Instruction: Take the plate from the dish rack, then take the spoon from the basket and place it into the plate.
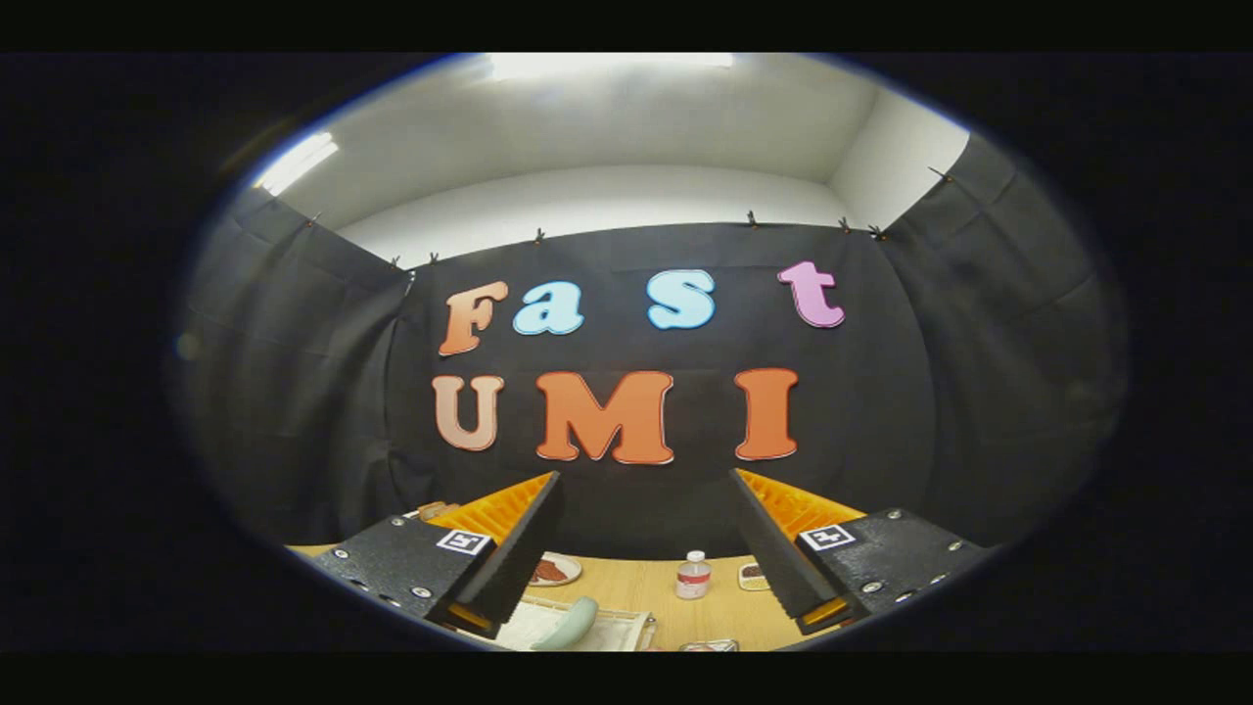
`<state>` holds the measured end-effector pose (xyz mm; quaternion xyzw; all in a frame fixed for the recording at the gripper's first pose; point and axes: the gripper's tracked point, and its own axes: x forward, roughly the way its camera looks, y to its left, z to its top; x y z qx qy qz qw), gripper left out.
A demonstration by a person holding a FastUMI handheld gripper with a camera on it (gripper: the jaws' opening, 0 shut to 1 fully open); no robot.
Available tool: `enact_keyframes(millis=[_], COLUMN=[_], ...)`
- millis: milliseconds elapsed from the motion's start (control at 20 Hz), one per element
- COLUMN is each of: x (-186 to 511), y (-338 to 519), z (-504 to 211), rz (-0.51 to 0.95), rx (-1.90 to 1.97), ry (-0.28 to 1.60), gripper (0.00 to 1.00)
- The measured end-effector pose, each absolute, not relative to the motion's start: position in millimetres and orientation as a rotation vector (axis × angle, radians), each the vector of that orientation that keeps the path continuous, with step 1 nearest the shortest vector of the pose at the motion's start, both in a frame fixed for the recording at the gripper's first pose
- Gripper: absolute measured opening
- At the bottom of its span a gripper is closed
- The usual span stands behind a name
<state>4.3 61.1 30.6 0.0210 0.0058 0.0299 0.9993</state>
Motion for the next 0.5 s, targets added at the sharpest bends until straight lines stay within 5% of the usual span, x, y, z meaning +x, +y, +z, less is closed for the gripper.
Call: enact_keyframes(millis=[500], x=[25.7], y=[90.9], z=[32.8], rz=[0.1], rx=[0.095], ry=[0.103], gripper=[0.98])
